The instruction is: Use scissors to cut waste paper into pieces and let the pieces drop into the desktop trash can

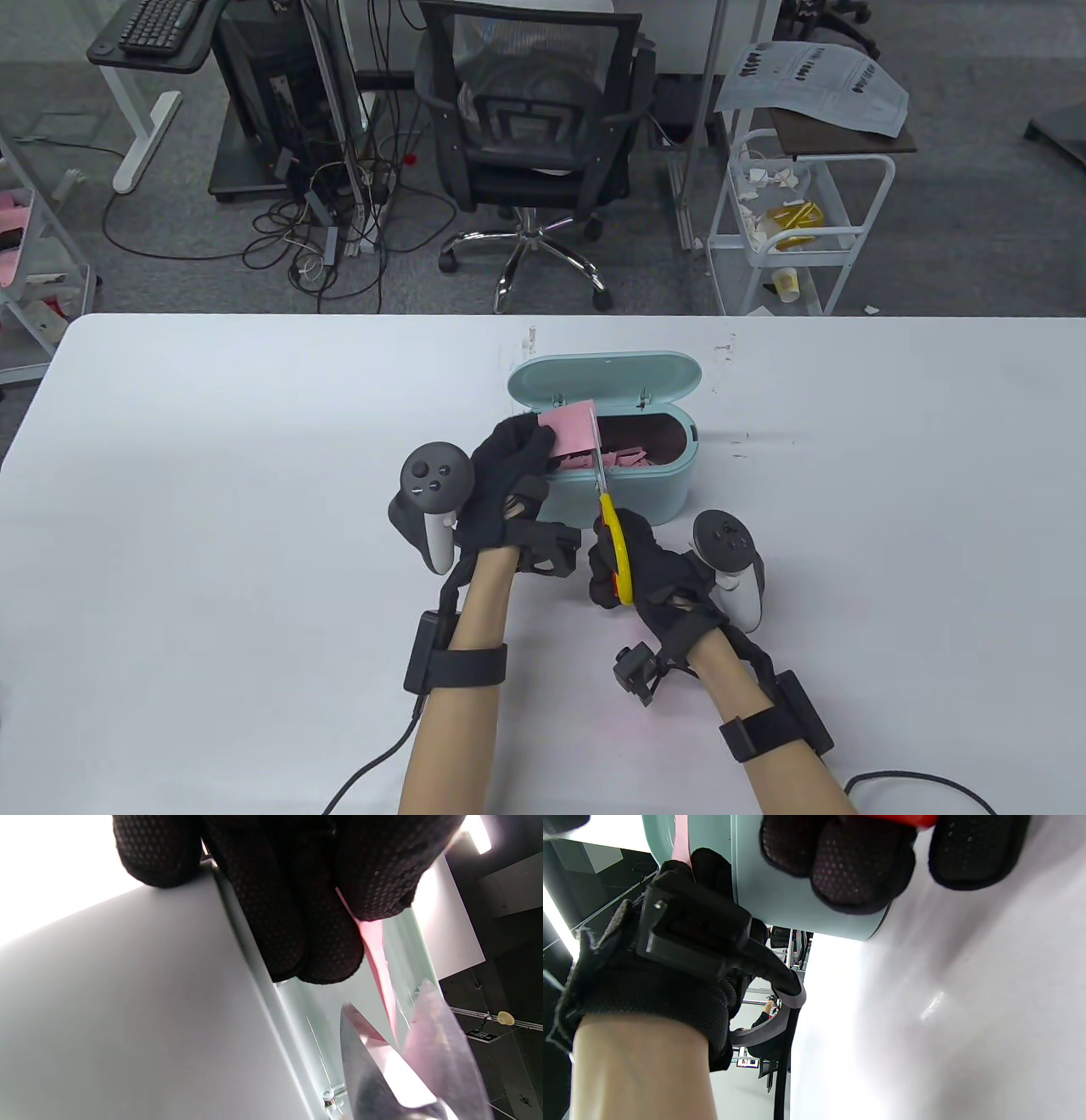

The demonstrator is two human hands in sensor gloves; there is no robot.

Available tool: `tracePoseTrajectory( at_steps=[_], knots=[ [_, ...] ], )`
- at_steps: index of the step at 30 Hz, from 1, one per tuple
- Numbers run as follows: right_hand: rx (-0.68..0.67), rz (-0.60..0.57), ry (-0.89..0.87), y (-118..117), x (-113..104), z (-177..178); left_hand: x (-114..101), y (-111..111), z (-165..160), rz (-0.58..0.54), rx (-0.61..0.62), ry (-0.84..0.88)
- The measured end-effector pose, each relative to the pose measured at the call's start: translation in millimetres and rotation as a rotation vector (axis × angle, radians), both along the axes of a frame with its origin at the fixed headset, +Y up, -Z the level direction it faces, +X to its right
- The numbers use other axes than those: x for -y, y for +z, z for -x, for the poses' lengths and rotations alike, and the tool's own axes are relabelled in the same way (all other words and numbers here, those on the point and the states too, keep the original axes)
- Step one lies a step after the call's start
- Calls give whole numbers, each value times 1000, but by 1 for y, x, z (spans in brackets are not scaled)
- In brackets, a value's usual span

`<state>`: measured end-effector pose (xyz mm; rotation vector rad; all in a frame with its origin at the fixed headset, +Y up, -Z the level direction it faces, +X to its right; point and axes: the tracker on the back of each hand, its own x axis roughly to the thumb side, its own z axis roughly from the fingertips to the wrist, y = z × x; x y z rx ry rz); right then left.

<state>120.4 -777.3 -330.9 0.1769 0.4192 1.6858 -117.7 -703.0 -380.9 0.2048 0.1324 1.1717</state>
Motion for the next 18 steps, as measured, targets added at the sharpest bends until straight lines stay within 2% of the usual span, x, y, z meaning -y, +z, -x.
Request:
tracePoseTrajectory(
  at_steps=[18],
  knots=[
    [29,10,-48,-7,-2,-3,0,0,-1,-1,-3,-6]
  ],
)
